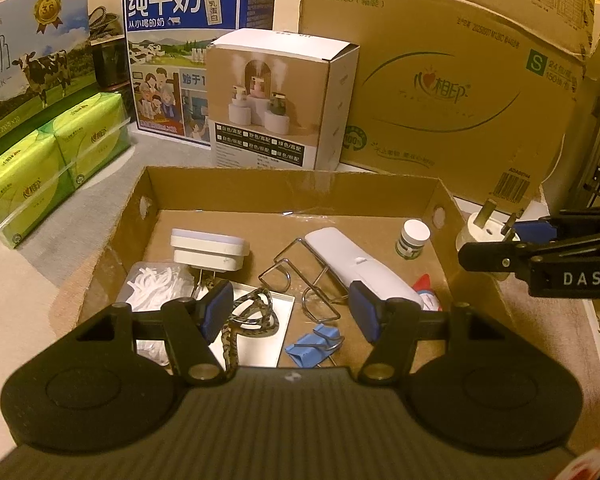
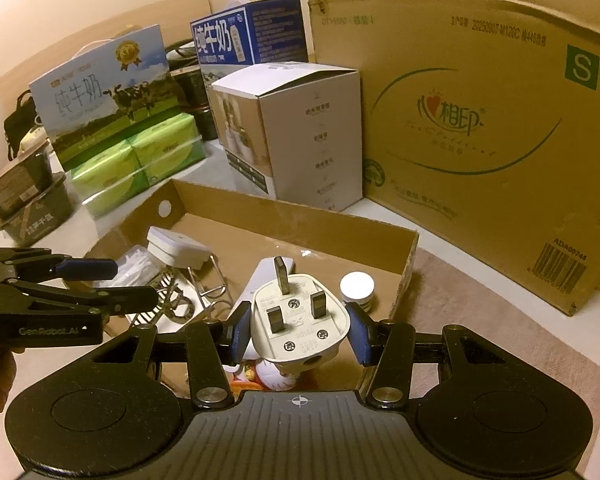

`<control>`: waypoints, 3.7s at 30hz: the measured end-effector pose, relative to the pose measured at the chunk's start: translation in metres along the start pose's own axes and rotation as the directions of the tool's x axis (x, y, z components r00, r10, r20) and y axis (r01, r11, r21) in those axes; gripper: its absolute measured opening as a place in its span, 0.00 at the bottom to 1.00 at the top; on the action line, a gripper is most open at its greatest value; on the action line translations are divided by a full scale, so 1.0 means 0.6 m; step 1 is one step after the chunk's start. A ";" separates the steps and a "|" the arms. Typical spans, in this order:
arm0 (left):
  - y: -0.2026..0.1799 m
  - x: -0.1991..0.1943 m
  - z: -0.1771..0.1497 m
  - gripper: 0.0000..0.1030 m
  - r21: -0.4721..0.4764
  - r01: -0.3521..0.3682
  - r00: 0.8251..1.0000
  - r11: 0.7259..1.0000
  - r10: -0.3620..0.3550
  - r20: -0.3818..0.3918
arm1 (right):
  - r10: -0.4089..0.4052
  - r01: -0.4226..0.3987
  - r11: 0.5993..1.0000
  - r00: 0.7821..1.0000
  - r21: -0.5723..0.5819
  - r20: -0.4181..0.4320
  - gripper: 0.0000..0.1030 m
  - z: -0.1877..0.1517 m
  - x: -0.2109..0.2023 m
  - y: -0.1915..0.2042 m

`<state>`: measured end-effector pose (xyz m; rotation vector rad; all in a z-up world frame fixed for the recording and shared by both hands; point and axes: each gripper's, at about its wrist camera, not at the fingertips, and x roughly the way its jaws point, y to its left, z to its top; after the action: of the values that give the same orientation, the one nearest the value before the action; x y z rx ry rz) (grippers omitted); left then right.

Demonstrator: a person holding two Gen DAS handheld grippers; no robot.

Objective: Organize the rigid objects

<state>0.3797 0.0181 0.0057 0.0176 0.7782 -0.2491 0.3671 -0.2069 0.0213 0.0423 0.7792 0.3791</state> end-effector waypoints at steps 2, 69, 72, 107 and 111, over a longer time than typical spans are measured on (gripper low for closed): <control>0.000 0.001 -0.001 0.59 0.002 0.001 1.000 1.000 -0.001 0.000 | -0.001 0.001 1.000 1.000 0.006 -0.003 0.48 0.001 0.005 -0.003; -0.056 -0.251 -0.121 0.99 -0.075 -0.084 0.995 0.994 0.088 0.052 | -0.057 0.058 0.991 0.998 0.117 -0.015 0.87 -0.157 -0.207 0.077; -0.061 -0.273 -0.135 0.98 -0.094 -0.086 0.994 0.992 0.092 0.055 | -0.068 0.068 0.991 0.998 0.114 -0.005 0.87 -0.169 -0.230 0.083; -0.114 -0.404 -0.264 0.98 -0.147 -0.128 0.989 0.981 0.138 0.060 | -0.079 0.076 0.990 0.997 0.121 0.021 0.87 -0.268 -0.360 0.150; -0.118 -0.402 -0.269 0.98 -0.133 -0.124 0.990 0.983 0.133 0.056 | -0.080 0.077 0.989 0.997 0.124 0.017 0.87 -0.272 -0.359 0.152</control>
<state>0.0867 0.0185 0.0642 -0.0618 0.7248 -0.0760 0.0855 -0.2135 0.0665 0.1305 0.7794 0.2551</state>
